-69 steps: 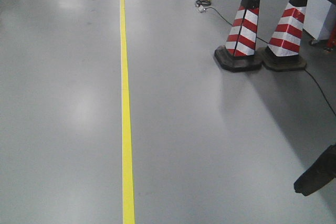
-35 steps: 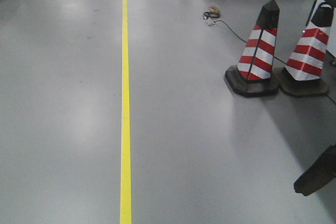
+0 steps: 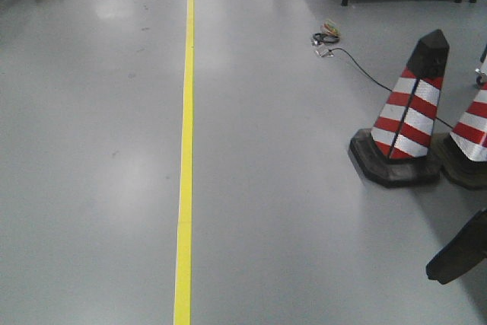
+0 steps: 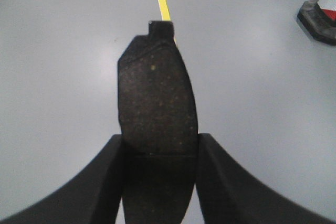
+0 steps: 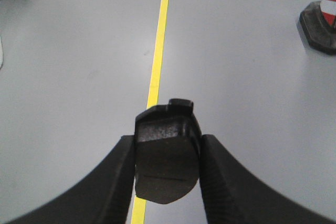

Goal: Move and align brake pads A on conveyor

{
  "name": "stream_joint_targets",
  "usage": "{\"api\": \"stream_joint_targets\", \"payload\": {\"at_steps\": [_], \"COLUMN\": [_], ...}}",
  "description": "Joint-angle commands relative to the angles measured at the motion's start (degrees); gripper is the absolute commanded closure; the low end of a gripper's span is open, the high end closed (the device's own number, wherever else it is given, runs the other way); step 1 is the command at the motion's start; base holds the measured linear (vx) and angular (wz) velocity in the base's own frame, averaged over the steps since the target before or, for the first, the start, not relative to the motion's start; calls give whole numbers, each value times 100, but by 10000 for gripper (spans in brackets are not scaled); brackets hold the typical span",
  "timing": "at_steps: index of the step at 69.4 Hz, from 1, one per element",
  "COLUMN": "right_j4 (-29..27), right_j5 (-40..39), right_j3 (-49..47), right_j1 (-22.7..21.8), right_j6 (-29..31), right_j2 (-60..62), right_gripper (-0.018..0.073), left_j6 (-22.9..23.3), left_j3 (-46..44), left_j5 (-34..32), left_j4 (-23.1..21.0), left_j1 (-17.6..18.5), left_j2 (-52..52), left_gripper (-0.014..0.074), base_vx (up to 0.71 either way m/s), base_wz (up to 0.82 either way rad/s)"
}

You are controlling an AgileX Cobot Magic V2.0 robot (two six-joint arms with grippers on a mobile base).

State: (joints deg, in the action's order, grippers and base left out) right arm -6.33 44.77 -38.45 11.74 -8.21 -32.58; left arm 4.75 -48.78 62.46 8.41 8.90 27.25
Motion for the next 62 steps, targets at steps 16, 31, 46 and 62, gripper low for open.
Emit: {"api": "stream_joint_targets", "payload": {"at_steps": [16,31,46,62], "right_j4": [-16,-16,-4,45], "right_j5": [-497,-497,-497,-497], "right_j3": [-183,-183,-183,-183], "right_j1": [-25,-25,-25,-25], "right_j6": [65,65,65,65], "right_j2": [4,4,-3,-3], "right_gripper": [571,571,571,571], "left_j6": [29,29,29,29], "left_j3": [-132,-132,-132,-132], "left_j5": [-482,-482,-482,-482], "left_j4": [50,50,50,50], "left_j1": [23,23,23,23], "left_j2": [33,33,33,33], "left_gripper": [602,602,602,602], "base_vx": [56,51,46,41], "base_wz": [3,-1,-16,-39]}}
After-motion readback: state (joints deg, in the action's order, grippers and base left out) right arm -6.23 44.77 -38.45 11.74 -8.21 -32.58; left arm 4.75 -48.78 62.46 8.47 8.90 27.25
